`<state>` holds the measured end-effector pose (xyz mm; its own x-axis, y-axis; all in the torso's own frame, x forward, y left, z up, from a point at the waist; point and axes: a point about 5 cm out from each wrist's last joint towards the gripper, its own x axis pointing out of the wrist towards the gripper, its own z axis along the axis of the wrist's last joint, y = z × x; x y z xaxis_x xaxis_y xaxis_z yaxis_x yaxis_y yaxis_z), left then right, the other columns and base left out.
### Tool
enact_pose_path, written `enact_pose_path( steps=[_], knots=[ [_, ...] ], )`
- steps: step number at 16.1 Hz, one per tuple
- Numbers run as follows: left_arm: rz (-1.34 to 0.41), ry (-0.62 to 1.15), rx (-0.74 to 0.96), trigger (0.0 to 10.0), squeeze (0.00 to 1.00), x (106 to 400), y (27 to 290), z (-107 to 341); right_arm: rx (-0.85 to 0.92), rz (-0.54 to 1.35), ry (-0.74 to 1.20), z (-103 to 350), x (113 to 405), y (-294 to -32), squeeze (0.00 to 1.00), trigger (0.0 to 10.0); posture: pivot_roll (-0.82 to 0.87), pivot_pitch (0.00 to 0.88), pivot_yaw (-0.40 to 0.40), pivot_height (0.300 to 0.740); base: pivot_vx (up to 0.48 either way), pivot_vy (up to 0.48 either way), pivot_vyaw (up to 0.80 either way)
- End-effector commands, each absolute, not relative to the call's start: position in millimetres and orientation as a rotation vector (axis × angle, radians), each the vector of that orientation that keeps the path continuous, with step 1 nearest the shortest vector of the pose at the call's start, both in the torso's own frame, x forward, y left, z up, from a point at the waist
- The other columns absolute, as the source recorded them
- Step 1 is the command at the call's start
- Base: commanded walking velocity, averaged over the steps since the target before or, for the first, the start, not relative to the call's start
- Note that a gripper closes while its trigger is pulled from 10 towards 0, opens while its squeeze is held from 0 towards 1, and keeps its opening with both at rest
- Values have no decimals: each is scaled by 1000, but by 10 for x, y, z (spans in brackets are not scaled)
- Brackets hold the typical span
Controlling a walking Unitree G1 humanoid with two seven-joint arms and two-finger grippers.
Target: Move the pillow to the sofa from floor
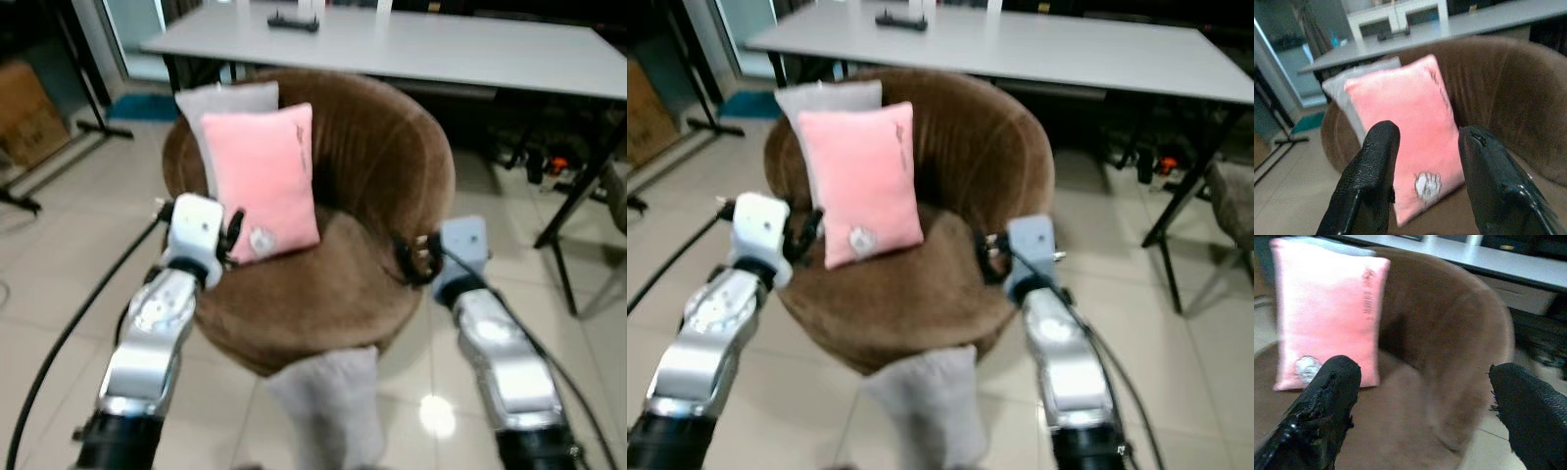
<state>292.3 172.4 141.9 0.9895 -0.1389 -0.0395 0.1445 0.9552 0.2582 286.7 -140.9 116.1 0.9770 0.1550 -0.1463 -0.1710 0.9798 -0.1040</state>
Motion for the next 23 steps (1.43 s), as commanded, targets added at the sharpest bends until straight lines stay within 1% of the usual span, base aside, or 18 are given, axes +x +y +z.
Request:
enact_pose_path(
  steps=[1, 5, 12, 15, 16, 19, 23],
  knots=[
    [-146, 0, 266, 10000, 0, 2935, 1701, 1465, -125, 168, 128, 1202, 2894, -1420, 0, 10000, 34, 0, 12, 740, 0, -401, 0],
    [-147, 2, 268, 10000, 0, 2929, 1704, 1454, -126, 173, 131, 1191, 2896, -1416, 0, 10000, 34, 0, 12, 740, 0, -397, 0],
    [-154, 4, 228, 10000, 0, 2924, 1705, 1441, -136, 188, 125, 1188, 2901, -1408, 0, 10000, 34, 0, 12, 740, 0, 0, 0],
    [-160, 5, 217, 10000, 0, 2921, 1706, 1438, -139, 197, 123, 1188, 2898, -1395, 0, 10000, 34, 0, 12, 740, 0, 0, 575],
    [-160, 4, 216, 10000, 0, 2921, 1706, 1440, -141, 191, 123, 1187, 2899, -1397, 0, 10000, 34, 0, 12, 740, 251, 0, 800],
    [-164, 4, 213, 10000, 0, 2919, 1707, 1443, -142, 159, 127, 1177, 2909, -1432, 0, 10000, 34, 0, 12, 740, 251, 0, 0],
    [-169, 3, 213, 10000, 0, 2919, 1701, 1445, -141, 163, 125, 1173, 2910, -1420, 0, 10000, 36, 0, 10, 740, 264, 0, 0]
  ],
)
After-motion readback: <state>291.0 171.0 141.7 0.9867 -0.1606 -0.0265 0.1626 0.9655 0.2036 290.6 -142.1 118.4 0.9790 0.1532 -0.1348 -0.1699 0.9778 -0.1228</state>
